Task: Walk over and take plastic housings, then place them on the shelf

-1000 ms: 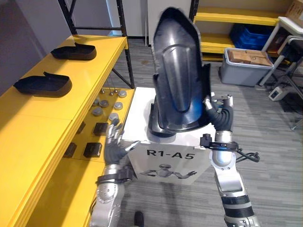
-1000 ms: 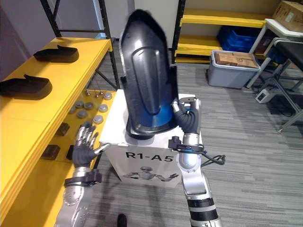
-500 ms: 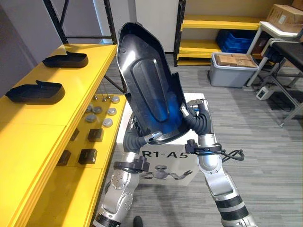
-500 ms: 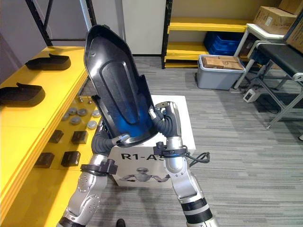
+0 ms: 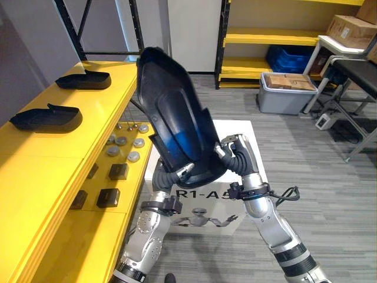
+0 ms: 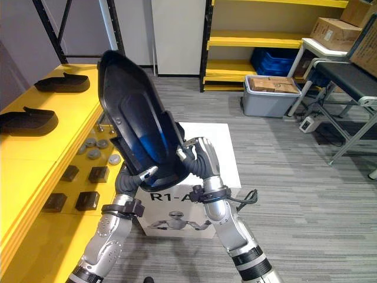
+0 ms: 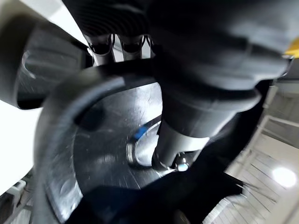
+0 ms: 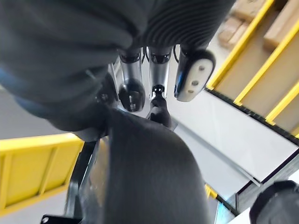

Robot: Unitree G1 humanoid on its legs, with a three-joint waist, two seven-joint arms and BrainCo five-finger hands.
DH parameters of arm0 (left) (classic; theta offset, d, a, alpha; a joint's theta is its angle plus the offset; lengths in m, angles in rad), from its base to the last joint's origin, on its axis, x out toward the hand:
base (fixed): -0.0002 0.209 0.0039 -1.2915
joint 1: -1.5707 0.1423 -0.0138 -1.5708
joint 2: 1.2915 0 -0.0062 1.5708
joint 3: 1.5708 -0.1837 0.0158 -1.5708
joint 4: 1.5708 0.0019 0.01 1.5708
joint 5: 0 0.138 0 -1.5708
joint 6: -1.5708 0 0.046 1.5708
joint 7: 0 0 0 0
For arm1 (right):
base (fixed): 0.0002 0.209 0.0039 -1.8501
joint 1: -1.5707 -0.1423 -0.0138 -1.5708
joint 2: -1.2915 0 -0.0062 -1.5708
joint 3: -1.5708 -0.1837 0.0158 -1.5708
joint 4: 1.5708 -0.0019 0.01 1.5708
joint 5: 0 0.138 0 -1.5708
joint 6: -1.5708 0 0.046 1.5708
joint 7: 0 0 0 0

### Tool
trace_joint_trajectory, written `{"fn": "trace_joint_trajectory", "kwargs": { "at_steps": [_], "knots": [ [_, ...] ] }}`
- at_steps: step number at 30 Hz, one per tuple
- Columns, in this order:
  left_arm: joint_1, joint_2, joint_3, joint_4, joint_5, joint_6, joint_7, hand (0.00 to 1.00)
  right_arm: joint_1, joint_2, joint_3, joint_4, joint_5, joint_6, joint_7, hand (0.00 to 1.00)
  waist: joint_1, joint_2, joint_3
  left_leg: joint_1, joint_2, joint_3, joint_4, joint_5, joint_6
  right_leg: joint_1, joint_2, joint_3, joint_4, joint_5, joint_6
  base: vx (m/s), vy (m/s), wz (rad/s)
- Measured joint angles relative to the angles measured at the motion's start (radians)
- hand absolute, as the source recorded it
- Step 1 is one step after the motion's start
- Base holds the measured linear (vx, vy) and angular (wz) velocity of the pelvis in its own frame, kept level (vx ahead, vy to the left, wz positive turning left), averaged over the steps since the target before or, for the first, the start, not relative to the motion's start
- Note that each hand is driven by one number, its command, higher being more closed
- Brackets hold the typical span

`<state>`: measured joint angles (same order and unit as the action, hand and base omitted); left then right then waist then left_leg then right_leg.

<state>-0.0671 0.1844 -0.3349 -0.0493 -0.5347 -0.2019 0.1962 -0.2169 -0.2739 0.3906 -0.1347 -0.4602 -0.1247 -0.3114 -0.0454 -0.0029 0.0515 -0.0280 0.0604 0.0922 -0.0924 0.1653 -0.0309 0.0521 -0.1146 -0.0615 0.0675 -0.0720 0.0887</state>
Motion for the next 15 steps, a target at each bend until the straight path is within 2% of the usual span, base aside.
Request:
{"fn": "trace_joint_trajectory", "kwargs": {
  "at_steps": [5,10,12,15],
  "knots": [
    [0.0,0.028,0.018,0.012,0.002,0.02,0.012,1.0,0.056,-0.005,0.024,0.0,0.0,-0.039,0.009,0.0,0.001,-0.001,-0.002,-0.005,0.0,-0.002,0.0,0.004,0.001,-0.003,0.001,-0.002,0.0,0.0,-0.003,0.0,-0.001,0.01],
    [0.0,0.028,0.019,0.011,0.034,0.021,0.011,1.0,0.064,-0.01,-0.001,-0.004,0.017,-0.044,0.03,0.0,0.002,-0.004,-0.006,-0.006,0.0,-0.003,0.0,0.005,0.001,-0.003,0.001,-0.002,0.0,0.001,-0.005,0.0,0.0,0.0],
    [0.001,0.02,0.022,0.01,0.056,0.021,0.008,1.0,0.067,-0.018,-0.021,-0.019,0.058,-0.048,0.05,0.0,0.003,-0.005,-0.007,-0.006,0.0,-0.003,0.0,0.005,0.001,-0.003,0.001,-0.002,0.0,0.001,-0.004,0.0,0.0,0.0],
    [0.005,-0.003,0.032,-0.006,0.107,0.021,-0.007,1.0,0.071,-0.029,-0.093,-0.095,0.19,-0.054,0.079,0.0,0.004,-0.005,-0.007,-0.006,0.0,-0.003,0.0,0.005,0.001,-0.002,0.001,-0.003,0.0,0.003,-0.002,0.0,0.0,0.0]
  ]
}}
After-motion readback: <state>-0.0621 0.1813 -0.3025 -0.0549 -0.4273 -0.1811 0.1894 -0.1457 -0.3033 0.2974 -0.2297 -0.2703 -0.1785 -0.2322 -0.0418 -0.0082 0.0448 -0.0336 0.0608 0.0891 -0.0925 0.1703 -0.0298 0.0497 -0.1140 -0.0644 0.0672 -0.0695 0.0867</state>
